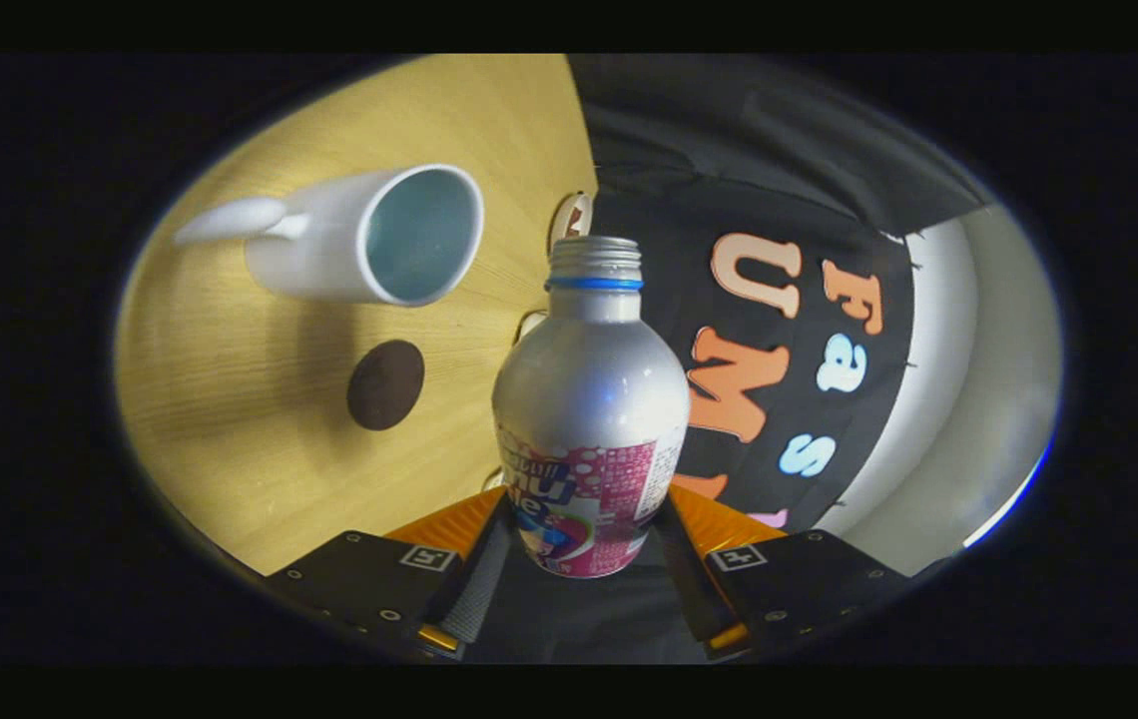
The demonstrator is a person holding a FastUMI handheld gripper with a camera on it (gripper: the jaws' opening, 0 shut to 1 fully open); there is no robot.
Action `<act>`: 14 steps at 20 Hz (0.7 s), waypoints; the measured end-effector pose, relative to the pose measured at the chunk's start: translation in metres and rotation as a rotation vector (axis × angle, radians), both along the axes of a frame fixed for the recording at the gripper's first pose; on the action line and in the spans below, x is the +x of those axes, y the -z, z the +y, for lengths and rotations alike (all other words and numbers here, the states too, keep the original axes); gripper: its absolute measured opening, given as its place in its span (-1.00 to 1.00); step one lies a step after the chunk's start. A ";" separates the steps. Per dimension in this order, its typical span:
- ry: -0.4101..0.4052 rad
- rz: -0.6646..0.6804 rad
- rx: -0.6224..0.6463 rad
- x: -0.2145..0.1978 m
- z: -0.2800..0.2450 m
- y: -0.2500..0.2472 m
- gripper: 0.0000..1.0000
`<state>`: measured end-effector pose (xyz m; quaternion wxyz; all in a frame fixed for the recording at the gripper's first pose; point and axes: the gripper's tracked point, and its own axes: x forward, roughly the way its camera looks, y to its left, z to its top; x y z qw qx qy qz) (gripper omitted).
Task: Take the bottle from table, then pour the juice into the cup, finally place the bottle on the coaster
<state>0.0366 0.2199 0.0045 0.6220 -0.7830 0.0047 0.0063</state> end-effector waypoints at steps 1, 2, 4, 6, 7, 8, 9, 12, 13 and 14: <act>0.006 0.016 0.051 -0.001 0.000 0.002 0.53; 0.005 0.033 0.093 -0.002 0.002 0.005 0.54; 0.010 0.072 0.181 -0.004 0.004 0.011 0.54; 0.029 0.137 0.313 -0.004 0.003 0.025 0.54; 0.042 0.179 0.398 -0.002 0.002 0.033 0.54; 0.047 0.215 0.485 -0.001 0.004 0.039 0.55; 0.053 0.243 0.564 0.000 0.008 0.040 0.55; 0.084 0.303 0.777 0.006 0.008 0.045 0.55; 0.102 0.338 0.870 0.009 0.007 0.050 0.55; 0.113 0.379 0.974 0.011 0.009 0.055 0.55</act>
